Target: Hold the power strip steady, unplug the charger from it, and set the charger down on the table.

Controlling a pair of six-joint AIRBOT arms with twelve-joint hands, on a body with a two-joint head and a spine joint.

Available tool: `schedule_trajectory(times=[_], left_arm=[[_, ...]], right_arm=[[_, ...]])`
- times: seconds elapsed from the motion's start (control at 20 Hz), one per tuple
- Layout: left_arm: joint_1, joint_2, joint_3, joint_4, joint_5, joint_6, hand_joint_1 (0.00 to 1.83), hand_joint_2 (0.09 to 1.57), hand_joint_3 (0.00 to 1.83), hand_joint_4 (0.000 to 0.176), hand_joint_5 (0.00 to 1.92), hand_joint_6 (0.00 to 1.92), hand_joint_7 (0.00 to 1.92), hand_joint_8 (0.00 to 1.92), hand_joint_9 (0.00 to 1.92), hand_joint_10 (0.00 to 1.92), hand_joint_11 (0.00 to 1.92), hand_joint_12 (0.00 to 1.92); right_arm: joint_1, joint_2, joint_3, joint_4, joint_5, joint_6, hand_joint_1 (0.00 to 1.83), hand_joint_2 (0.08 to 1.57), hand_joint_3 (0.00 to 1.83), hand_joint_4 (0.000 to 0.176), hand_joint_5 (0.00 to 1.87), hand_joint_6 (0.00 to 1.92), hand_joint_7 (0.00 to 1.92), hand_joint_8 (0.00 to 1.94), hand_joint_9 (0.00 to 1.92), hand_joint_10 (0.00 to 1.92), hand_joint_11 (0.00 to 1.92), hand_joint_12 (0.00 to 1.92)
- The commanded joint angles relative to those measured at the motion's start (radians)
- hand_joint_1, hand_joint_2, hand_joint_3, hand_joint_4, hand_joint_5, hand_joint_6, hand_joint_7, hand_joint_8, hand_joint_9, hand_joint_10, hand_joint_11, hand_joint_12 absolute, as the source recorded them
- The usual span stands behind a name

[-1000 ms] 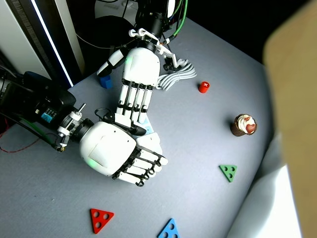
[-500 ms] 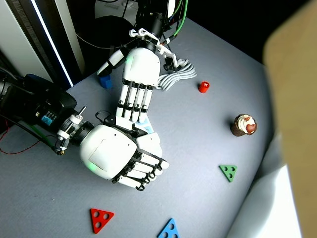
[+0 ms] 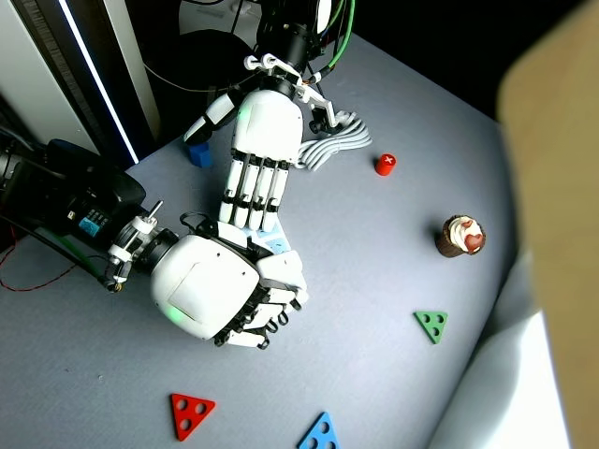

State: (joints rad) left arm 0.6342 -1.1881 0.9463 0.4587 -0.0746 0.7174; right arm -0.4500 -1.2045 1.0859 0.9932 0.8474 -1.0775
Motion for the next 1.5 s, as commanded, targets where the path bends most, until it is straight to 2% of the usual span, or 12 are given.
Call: schedule_trajectory(times=[0.0, 0.15, 0.2, 0.25, 0.3, 0.35, 0.4, 0.55, 0.65, 0.9, 1.45], left_arm=[[-0.003, 0.0, 0.002, -0.005, -0.028, -0.001, 0.0, 0.96, 0.0, 0.0, 0.06, 0.01, 0.06, 0.01, 0.05, 0.01, 0.05, 0.02], [-0.003, 0.0, 0.002, -0.005, -0.028, -0.002, 0.0, 0.96, 0.0, 0.0, 0.05, 0.0, 0.06, 0.0, 0.04, 0.0, 0.05, 0.02], [-0.003, 0.0, 0.002, -0.005, -0.028, -0.002, 0.0, 0.95, 0.0, 0.0, 0.06, 0.0, 0.06, 0.01, 0.05, 0.0, 0.05, 0.02], [-0.003, 0.0, 0.002, -0.005, -0.028, -0.002, 0.0, 0.96, 0.0, 0.0, 0.04, 0.0, 0.05, 0.0, 0.04, 0.0, 0.03, 0.01], [-0.003, 0.0, 0.002, -0.005, -0.028, -0.002, 0.0, 0.96, 0.0, 0.0, 0.04, 0.0, 0.04, 0.0, 0.04, 0.0, 0.03, 0.01], [-0.003, 0.0, 0.003, -0.005, -0.028, -0.002, 0.0, 0.95, 0.0, 0.0, 0.04, 0.0, 0.05, 0.0, 0.04, 0.0, 0.03, 0.01], [-0.003, 0.0, 0.003, -0.005, -0.028, -0.002, 0.0, 0.95, 0.0, 0.0, 0.06, 0.01, 0.06, 0.01, 0.05, 0.01, 0.05, 0.02], [-0.003, 0.0, 0.002, -0.006, -0.027, -0.002, 0.0, 0.96, 0.0, 0.0, 0.05, 0.0, 0.06, 0.0, 0.04, 0.0, 0.03, 0.01], [-0.002, 0.0, 0.002, -0.006, -0.027, -0.002, 0.0, 0.96, 0.0, 0.0, 0.04, 0.0, 0.04, 0.0, 0.03, 0.0, 0.03, 0.01], [-0.002, -0.002, 0.002, -0.006, -0.023, -0.002, 0.0, 0.96, 0.0, 0.0, 0.05, 0.0, 0.05, 0.0, 0.04, 0.0, 0.05, 0.01], [0.046, -0.019, -0.01, -0.018, -0.022, -0.002, 0.0, 0.96, 0.0, 0.0, 0.05, 0.0, 0.06, 0.0, 0.04, 0.0, 0.04, 0.01]], right_arm=[[0.007, 0.011, 0.001, -0.025, 0.066, 0.009, 1.38, 1.11, 0.0, 0.0, 0.85, 0.92, 1.07, 0.88, 0.98, 1.21, 0.74, 1.28], [0.006, 0.011, 0.001, -0.025, 0.066, 0.009, 1.39, 1.1, 0.0, 0.0, 0.85, 0.91, 1.07, 0.86, 0.99, 1.22, 0.76, 1.27], [0.006, 0.011, 0.001, -0.025, 0.066, 0.009, 1.29, 1.11, 0.0, 0.0, 0.89, 0.93, 1.09, 0.95, 0.99, 0.84, 0.75, 1.25], [0.006, 0.012, 0.0, -0.025, 0.066, 0.009, 1.37, 1.1, 0.0, 0.0, 0.89, 0.88, 1.09, 0.86, 0.99, 1.14, 0.75, 1.26], [0.006, 0.013, 0.0, -0.026, 0.067, 0.009, 1.38, 1.1, 0.0, 0.0, 0.88, 0.87, 1.09, 0.85, 0.99, 1.2, 0.75, 1.26], [0.007, 0.014, 0.0, -0.026, 0.07, 0.009, 1.29, 1.11, 0.0, 0.0, 0.89, 0.94, 1.1, 0.94, 0.99, 0.85, 0.74, 1.25], [0.013, 0.016, 0.0, -0.026, 0.075, 0.009, 1.27, 1.11, 0.0, 0.0, 0.89, 0.95, 1.09, 0.97, 1.04, 0.67, 0.75, 1.24], [0.06, 0.034, 0.002, -0.026, 0.101, 0.009, 1.27, 1.09, 0.0, 0.0, 0.95, 0.84, 1.13, 0.93, 1.11, 0.53, 0.75, 1.24], [0.083, 0.039, 0.01, -0.038, 0.122, 0.009, 1.27, 1.1, 0.0, 0.0, 0.94, 0.87, 1.12, 0.95, 1.11, 0.5, 0.74, 1.26], [0.114, 0.053, 0.005, -0.048, 0.132, 0.018, 1.28, 1.08, 0.0, 0.0, 0.99, 0.78, 1.13, 0.92, 1.12, 0.47, 0.74, 1.28], [0.045, 0.037, -0.028, -0.085, 0.132, 0.026, 1.28, 1.07, 0.0, 0.0, 1.01, 0.74, 1.14, 0.91, 1.16, 0.44, 0.76, 1.25]])
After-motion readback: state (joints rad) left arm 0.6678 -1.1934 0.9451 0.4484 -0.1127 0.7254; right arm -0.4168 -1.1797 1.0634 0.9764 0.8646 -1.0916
